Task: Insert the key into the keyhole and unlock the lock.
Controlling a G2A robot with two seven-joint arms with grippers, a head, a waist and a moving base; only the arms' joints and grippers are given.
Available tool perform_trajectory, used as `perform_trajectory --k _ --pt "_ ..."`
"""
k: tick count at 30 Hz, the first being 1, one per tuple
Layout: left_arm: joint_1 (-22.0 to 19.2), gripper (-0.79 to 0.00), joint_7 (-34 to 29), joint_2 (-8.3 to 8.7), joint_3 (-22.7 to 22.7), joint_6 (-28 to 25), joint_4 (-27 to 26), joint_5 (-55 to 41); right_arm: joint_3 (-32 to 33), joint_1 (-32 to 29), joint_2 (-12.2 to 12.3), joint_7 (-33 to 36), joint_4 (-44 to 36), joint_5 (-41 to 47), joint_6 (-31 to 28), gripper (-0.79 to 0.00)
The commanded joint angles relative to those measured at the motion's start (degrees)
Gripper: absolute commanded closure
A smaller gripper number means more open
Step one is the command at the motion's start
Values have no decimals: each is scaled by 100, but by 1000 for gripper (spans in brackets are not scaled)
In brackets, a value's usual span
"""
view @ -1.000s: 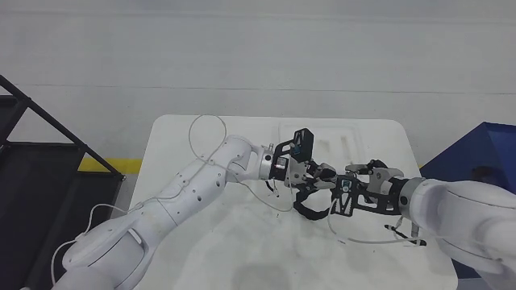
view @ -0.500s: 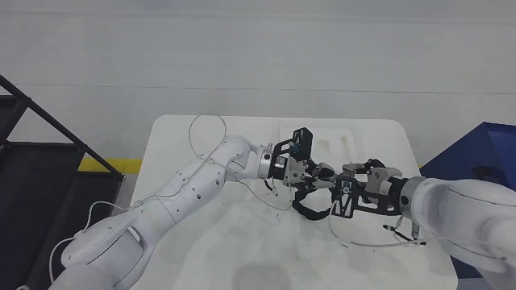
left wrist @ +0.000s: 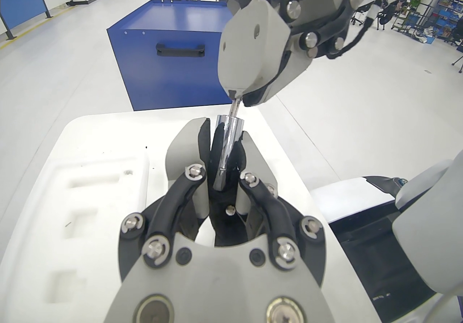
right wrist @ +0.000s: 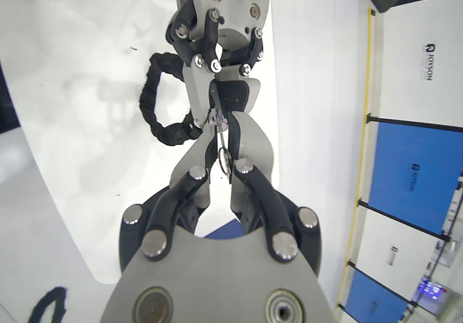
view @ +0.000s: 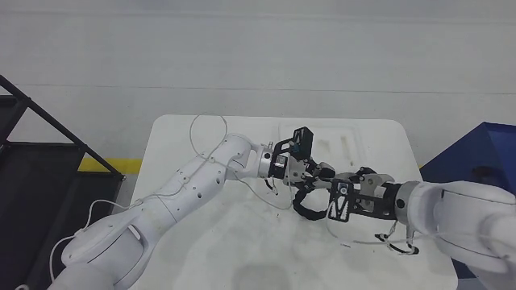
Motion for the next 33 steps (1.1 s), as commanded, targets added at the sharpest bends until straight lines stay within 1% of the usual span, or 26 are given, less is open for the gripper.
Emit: perform_trajectory --k 1,8,15,17,18,19,20,21,23,25,26,30,33 --pt "6 0 44 -3 -19 1 -7 67 37 15 5 182 0 338 144 0" --pt "62 0 218 -15 -93 1 -21 362 70 184 -3 578 0 1015 676 0" --pt "133 0 427 -25 -188 1 -57 672 111 195 -28 805 42 1673 1613 0" --pt "156 0 482 -24 -221 1 -61 754 136 224 -38 775 74 1876 1772 0" --pt "168 0 504 -23 -235 1 -57 786 152 237 -43 745 101 1972 1827 -34" --pt "180 0 527 -22 -251 1 -49 814 183 257 -46 713 118 2038 1875 -336" --pt "192 0 546 -21 -262 1 -44 842 222 268 -50 643 133 2131 1929 -443" --pt "205 0 569 -21 -275 1 -34 859 273 270 -52 583 157 2221 1978 -489" --pt "226 0 611 -22 -298 1 -29 898 392 244 -49 514 210 2381 2041 -514" --pt "246 0 654 -23 -327 1 -25 937 529 186 -39 473 281 2548 2035 -486" --pt "258 0 676 -24 -339 1 -27 958 602 147 -31 470 303 2593 2007 -496" --pt "298 0 720 -28 -365 1 -24 1022 859 -21 8 480 404 2590 1687 -610" --pt "313 0 736 -33 -369 1 -33 1046 941 -158 34 504 444 2472 1283 -662"
